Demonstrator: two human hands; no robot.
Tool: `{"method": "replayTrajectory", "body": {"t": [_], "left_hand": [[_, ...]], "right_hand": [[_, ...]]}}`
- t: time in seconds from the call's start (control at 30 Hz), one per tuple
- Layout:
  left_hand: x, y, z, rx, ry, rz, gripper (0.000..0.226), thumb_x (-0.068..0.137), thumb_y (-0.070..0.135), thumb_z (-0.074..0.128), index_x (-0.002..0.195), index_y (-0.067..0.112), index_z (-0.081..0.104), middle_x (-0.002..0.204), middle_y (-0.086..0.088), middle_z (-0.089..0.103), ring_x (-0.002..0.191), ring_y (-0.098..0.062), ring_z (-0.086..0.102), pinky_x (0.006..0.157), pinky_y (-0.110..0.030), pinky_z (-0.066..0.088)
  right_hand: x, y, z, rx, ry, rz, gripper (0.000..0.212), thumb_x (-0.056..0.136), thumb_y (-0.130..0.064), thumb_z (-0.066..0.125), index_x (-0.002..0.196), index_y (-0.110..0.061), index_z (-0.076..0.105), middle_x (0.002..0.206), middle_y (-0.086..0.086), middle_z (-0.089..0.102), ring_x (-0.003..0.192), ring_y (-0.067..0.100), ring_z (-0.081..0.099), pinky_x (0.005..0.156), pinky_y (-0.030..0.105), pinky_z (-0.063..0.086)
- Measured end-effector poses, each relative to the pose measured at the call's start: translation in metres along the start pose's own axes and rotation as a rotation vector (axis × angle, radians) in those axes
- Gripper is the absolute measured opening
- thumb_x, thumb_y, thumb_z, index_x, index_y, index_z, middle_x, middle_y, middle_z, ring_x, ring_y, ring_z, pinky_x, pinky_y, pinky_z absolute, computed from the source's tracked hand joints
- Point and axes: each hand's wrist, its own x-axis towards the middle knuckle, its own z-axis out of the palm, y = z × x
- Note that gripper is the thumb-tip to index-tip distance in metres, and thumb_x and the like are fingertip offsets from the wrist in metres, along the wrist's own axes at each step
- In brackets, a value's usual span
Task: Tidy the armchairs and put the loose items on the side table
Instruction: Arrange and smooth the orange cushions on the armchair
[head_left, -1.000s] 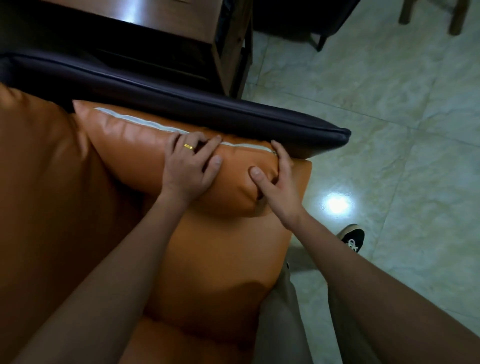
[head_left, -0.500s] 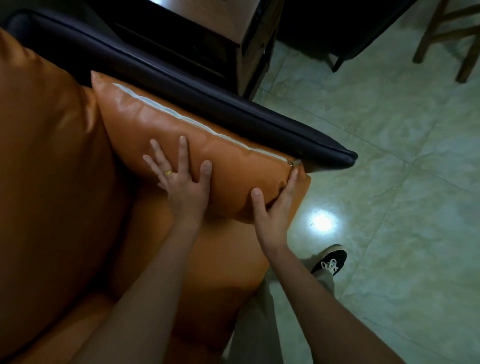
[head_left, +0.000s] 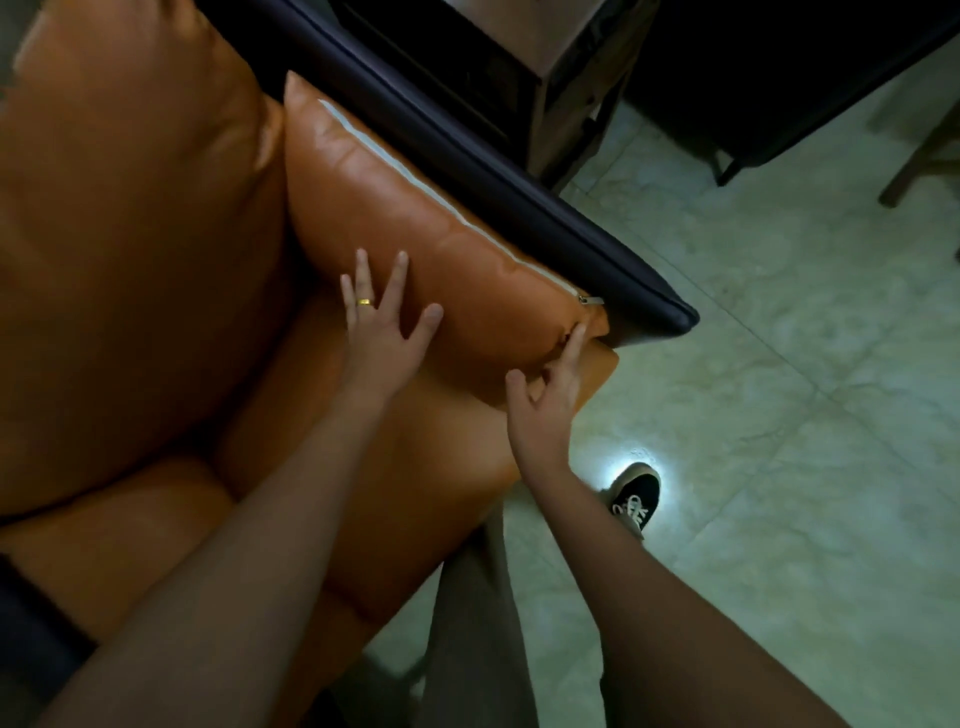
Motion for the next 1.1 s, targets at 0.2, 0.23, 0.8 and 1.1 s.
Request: {"method": "replayTrajectory", "body": {"t": [0.2,0.23,0.8,1.1], "left_hand": [[-0.127,0.003,0.065,-0.156,-0.024,-0.447,0.064,0.1,0.037,0.053,0.156,0.033,0.023,0.167,-0.008,0.007,0.153,-0.032,-0.007,0.12,-0.049,0.019],[-0.15,0.002,0.077,-0.169,-0.041,-0.495,0.065,0.1,0.035,0.054,0.156,0.033,0.023,0.166,-0.008,0.008,0.153,-0.032,-0.007,0.12,-0.05,0.018],[-0.436,-0.046,0.242,-0.342,0.14,-0.831,0.067,0.1,0.026,0.054,0.158,0.025,0.02,0.167,-0.005,0.006,0.154,-0.024,-0.004,0.113,-0.041,0.034],[-0.478,-0.129,0.291,-0.37,0.407,-0.775,0.08,0.099,0.035,0.052,0.159,0.027,0.001,0.167,0.005,-0.011,0.153,-0.016,-0.01,0.115,-0.037,0.026]], "right_hand": [[-0.033,0.03,-0.06,-0.161,-0.465,0.034,0.077,0.099,-0.021,0.054,0.16,-0.035,0.01,0.16,-0.007,0.025,0.136,0.011,0.042,0.108,0.025,0.041],[-0.038,0.036,-0.071,-0.207,-0.536,0.032,0.076,0.098,-0.022,0.055,0.16,-0.033,0.012,0.161,-0.002,0.026,0.141,0.015,0.037,0.114,0.034,0.039],[-0.152,0.159,-0.096,-0.688,-0.967,-0.166,0.069,0.098,-0.021,0.057,0.158,-0.03,0.023,0.153,0.007,0.044,0.135,0.027,0.046,0.102,0.028,0.036],[-0.183,0.237,-0.057,-0.781,-1.073,-0.591,0.067,0.097,-0.021,0.058,0.157,-0.027,0.028,0.157,0.003,0.039,0.144,0.02,0.035,0.112,0.026,0.026]]}}
